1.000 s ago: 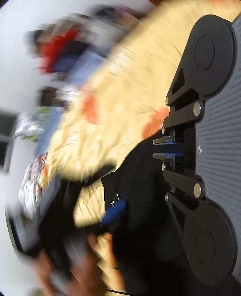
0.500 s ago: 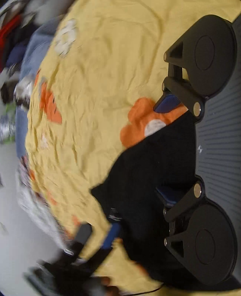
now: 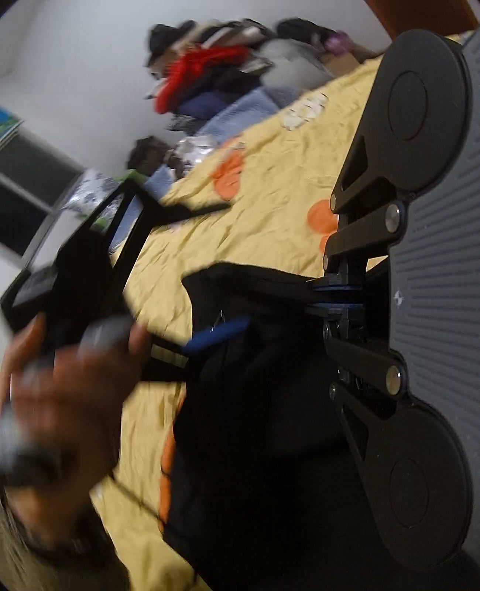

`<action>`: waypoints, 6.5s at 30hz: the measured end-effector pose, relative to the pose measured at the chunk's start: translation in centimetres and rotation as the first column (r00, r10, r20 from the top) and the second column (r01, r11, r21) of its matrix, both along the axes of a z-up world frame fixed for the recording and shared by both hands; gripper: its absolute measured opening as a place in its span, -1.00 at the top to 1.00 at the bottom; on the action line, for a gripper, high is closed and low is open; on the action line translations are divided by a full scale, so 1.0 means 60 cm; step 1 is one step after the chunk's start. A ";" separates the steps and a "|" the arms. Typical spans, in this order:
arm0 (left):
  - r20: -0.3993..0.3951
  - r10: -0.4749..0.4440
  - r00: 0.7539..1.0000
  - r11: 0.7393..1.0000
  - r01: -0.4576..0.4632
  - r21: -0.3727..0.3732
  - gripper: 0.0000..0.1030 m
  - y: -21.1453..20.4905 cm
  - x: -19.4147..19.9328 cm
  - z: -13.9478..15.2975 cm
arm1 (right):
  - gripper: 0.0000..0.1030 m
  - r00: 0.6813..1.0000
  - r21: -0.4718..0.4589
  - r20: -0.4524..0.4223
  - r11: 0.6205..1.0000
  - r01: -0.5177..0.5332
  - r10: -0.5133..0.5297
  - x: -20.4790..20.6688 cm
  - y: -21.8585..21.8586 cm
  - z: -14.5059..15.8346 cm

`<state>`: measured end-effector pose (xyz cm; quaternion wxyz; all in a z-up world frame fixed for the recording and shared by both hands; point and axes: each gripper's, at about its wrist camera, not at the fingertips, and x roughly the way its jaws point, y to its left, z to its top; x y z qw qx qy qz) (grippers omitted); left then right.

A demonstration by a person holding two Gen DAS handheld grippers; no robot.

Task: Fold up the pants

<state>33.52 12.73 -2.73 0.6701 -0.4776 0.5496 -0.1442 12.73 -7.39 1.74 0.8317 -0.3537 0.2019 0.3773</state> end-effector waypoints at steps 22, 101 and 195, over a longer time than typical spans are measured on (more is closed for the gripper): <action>0.396 -0.045 0.917 0.925 -0.112 0.364 0.86 -0.037 -0.122 0.098 | 0.21 0.949 -0.074 0.058 0.947 0.314 -0.310 0.009 -0.134 -0.015; 0.344 -0.107 0.933 0.752 -0.150 0.641 0.78 0.025 -0.463 0.024 | 0.86 0.950 -0.115 -0.019 0.944 0.309 -0.313 -0.337 -0.065 -0.066; 0.423 -0.893 0.153 0.449 0.353 0.821 -0.69 -0.526 -0.541 -0.039 | -0.05 -0.118 0.012 -0.450 -0.138 0.990 -0.885 -0.005 -0.687 -0.053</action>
